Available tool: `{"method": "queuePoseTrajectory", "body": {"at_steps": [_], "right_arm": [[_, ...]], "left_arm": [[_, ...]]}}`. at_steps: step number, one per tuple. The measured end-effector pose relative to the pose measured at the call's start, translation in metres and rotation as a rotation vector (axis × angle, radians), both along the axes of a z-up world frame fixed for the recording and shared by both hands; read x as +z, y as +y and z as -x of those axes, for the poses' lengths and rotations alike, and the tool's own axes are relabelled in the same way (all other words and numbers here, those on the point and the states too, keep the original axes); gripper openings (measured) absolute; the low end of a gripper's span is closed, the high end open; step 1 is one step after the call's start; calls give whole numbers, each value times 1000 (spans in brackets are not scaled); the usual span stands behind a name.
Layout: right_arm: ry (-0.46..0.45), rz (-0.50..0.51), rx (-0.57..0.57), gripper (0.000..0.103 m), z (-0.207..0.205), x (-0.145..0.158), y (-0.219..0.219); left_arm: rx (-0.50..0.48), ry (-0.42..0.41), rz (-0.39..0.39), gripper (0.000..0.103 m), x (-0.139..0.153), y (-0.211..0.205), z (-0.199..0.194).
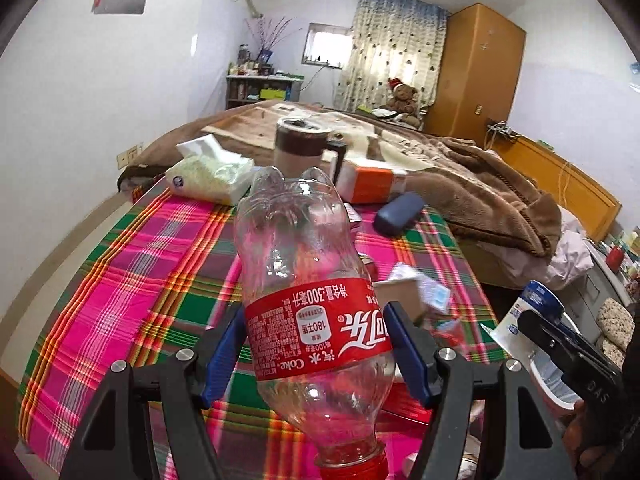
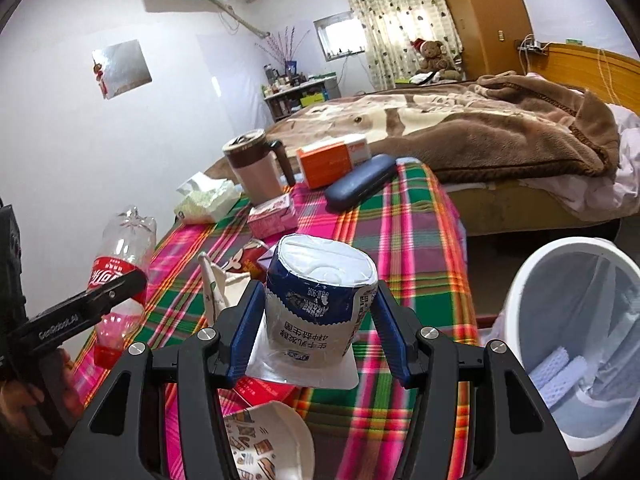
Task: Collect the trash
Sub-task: 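Carry the bottle and yogurt cup over the trash bin with both tools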
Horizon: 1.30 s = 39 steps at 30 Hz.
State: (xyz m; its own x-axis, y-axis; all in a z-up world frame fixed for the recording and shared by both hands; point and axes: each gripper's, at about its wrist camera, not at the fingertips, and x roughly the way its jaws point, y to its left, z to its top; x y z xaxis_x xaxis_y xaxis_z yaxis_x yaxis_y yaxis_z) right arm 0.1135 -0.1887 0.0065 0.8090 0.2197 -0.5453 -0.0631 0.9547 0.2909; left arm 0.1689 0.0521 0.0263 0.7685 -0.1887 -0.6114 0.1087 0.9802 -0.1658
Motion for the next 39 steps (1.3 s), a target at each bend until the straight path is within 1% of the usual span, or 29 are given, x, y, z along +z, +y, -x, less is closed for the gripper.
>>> {"method": "queuePoseTrajectory", "body": {"at_steps": [5,10,17,22,25,29,32,34,37,39], "right_arm": [[-25,-3,-43,56,10,7,-20],[-37,-1,-89,56,18,9,-39],[-35,12,-153,56,28,9,-69],[-32,31,-205,56,37,10,-89],[-29,35,-239,56,42,10,-103],[-19,43,-286,56,47,8,-120],[-2,52,-315,56,49,4,-134],[13,53,-339,56,50,0,-145],[35,53,-365,56,51,-6,-159],[52,61,-383,56,50,-10,-168]], "left_arm": [[-54,-41,-15,69,15,-24,13],[-120,-59,1,69,25,-51,20],[-221,-65,10,69,30,-101,28],[-294,-78,2,69,32,-136,34],[-341,-75,-8,69,31,-161,39],[-398,-60,-1,69,26,-188,42],[-439,-48,5,69,22,-210,42],[-472,-50,-7,69,18,-226,45],[-525,-24,-2,69,10,-247,45],[-540,-16,-14,69,4,-263,45]]}}
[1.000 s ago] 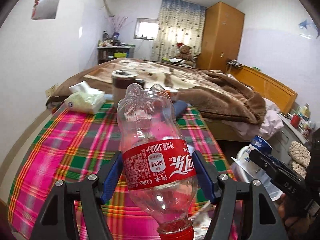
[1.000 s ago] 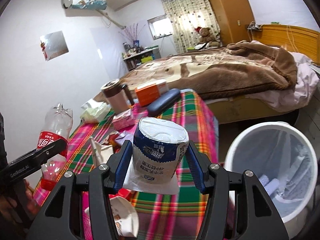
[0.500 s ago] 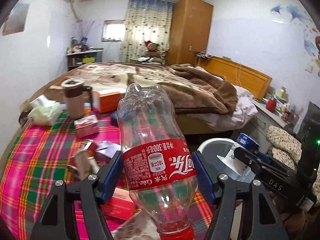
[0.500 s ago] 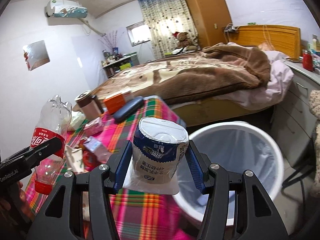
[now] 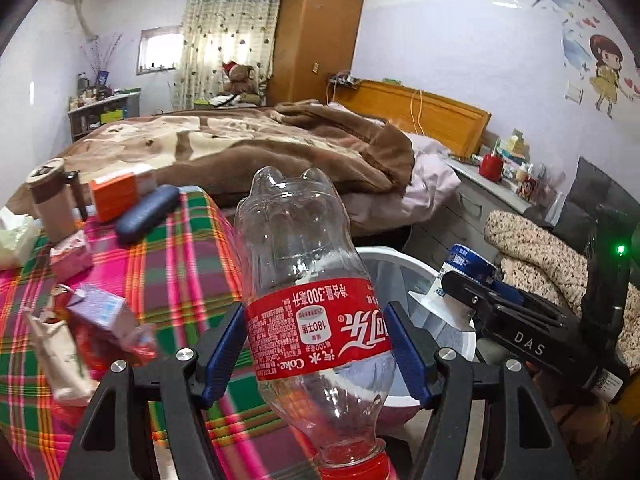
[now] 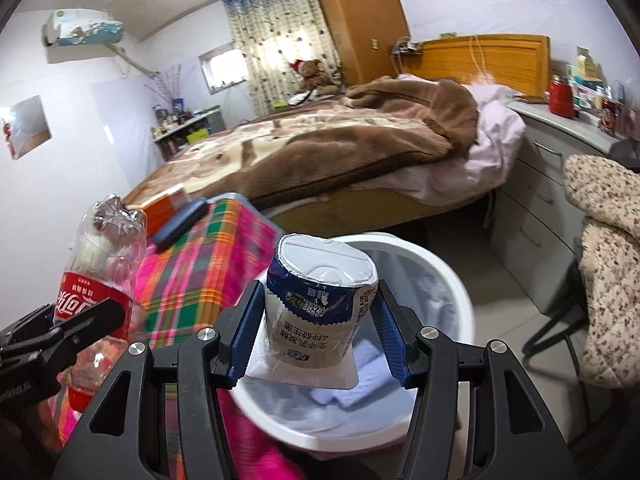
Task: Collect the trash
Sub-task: 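Carry the bottle and yogurt cup over the trash bin with both tools, then open both tools to drop the bottle and yogurt cup into the bin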
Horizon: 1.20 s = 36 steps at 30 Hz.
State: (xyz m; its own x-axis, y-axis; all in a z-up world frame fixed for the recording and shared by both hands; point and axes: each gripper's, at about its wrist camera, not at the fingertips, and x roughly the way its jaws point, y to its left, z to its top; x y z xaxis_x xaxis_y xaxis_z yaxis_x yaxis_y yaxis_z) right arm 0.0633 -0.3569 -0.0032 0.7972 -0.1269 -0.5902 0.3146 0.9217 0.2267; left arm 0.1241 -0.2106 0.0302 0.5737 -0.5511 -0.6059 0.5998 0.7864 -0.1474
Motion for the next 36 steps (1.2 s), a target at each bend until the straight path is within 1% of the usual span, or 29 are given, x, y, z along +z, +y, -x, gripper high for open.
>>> {"method": "queuePoseTrajectory", "body": {"at_steps": [1,5,7,10,16,19,22,25,26,27,29,30,36], "right_arm": [[5,0,-1,56,1,-1,-3],[36,11,-12,56,1,-7,-13],[49,16,-20,56,1,-10,-17],[68,11,-24,56,0,-15,-24],[108,12,-21,56,-5,-23,-31],[124,16,-20,56,-6,-27,-34],[140,21,-24,57,-8,-30,-37],[151,9,-22,57,-9,-32,-39],[154,11,-22,57,-8,-33,-39],[159,16,-19,57,-9,-34,-40],[160,18,-20,70,-8,-34,-39],[155,15,-21,71,-7,-34,-39],[143,33,-32,71,-6,-30,-38]], "left_arm": [[-10,0,-8,69,-3,-7,0],[-40,48,-14,69,-16,-28,-5],[-49,36,-31,69,-21,-38,-5],[-81,59,-48,69,-29,-54,-8],[-78,95,-76,69,-45,-74,-20],[-84,93,-81,70,-48,-77,-24],[-86,110,-96,70,-53,-81,-29],[-89,121,-73,70,-55,-79,-31],[-86,119,-71,71,-55,-80,-32],[-81,117,-73,74,-55,-80,-32],[-80,113,-66,77,-53,-78,-31],[-81,111,-64,77,-52,-77,-30],[-57,103,-57,77,-48,-68,-28]]}}
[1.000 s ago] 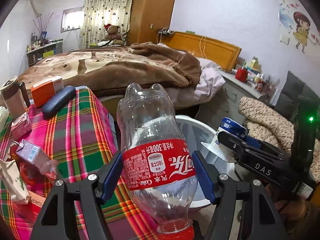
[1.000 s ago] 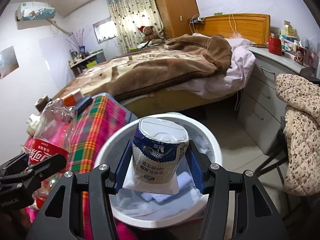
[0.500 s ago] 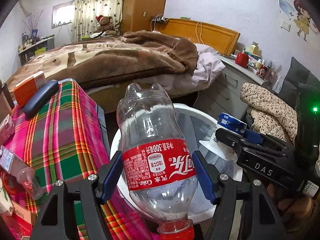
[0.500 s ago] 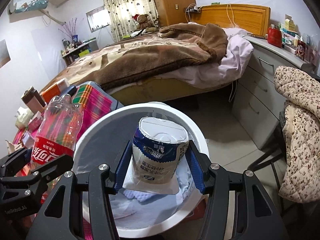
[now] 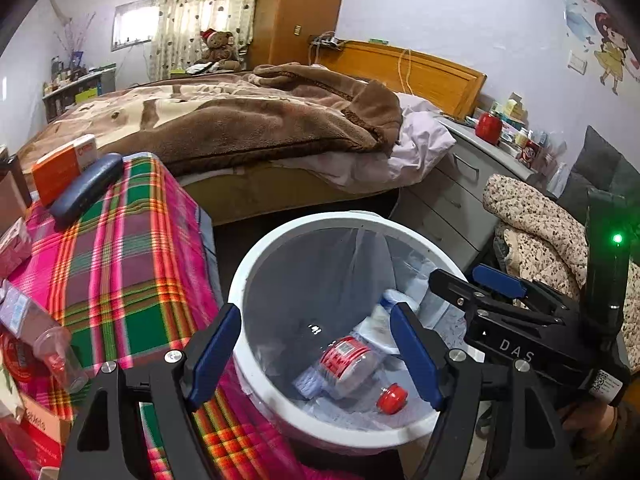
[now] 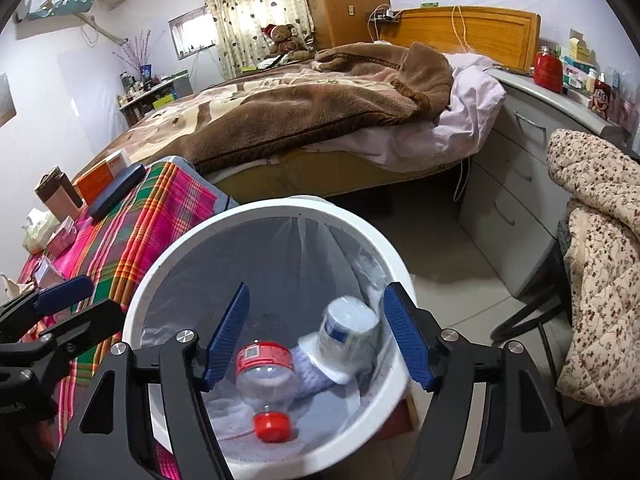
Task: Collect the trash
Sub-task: 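Open both tools to drop the bottle and yogurt cup into the bin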
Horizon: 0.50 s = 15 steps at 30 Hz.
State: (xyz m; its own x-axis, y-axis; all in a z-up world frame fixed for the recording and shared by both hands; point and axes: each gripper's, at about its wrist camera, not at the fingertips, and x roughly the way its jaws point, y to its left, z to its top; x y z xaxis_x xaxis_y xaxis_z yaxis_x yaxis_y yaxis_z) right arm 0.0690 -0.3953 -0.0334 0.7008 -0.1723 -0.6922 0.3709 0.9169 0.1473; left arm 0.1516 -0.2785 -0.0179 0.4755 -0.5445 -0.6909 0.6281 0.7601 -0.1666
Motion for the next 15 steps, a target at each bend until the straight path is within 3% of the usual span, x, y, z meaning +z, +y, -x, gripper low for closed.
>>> {"method": "queuePoseTrajectory", "body": {"at_steps": [15], "right_arm": [[-84,25,42,71,7,24,33]], "left_arm": [[89,-53,25,77,24,55,12]]}}
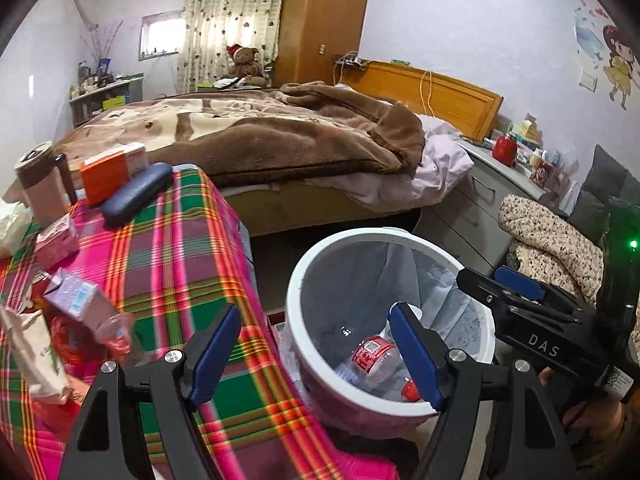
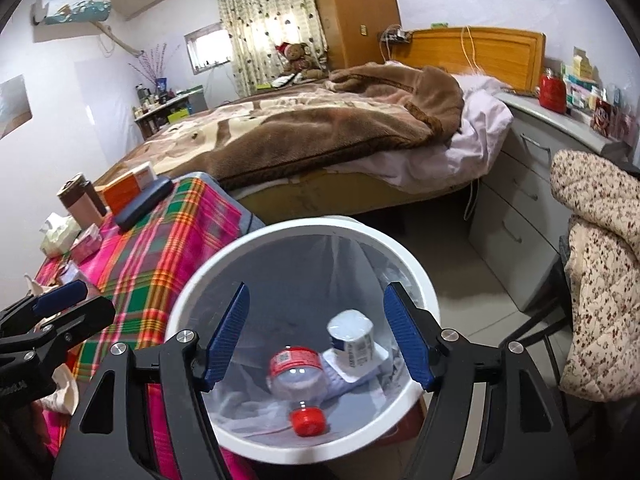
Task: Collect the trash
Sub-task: 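Open both tools to drop the bottle and yogurt cup into the bin, then move both tools back to the table toward the paper bag and carton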
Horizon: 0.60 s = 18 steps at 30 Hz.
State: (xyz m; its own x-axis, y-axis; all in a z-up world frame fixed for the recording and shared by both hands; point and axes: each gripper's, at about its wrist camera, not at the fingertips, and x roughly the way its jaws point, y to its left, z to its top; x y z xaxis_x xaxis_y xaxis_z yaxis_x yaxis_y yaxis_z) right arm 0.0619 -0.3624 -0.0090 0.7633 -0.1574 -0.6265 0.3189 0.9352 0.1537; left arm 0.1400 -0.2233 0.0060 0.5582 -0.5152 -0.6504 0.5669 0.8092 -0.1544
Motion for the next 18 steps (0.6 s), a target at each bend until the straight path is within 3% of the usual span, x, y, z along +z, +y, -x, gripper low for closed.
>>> {"method": "queuePoseTrajectory", "body": {"at_steps": [9,18], "right_arm": [[-44,5,57,71,-2,10,28],[-86,8,154,71,-16,16,67]], "left_arm": [[85,-27,25,77,13,48,5],[233,-62,25,77,20,118,4]]}}
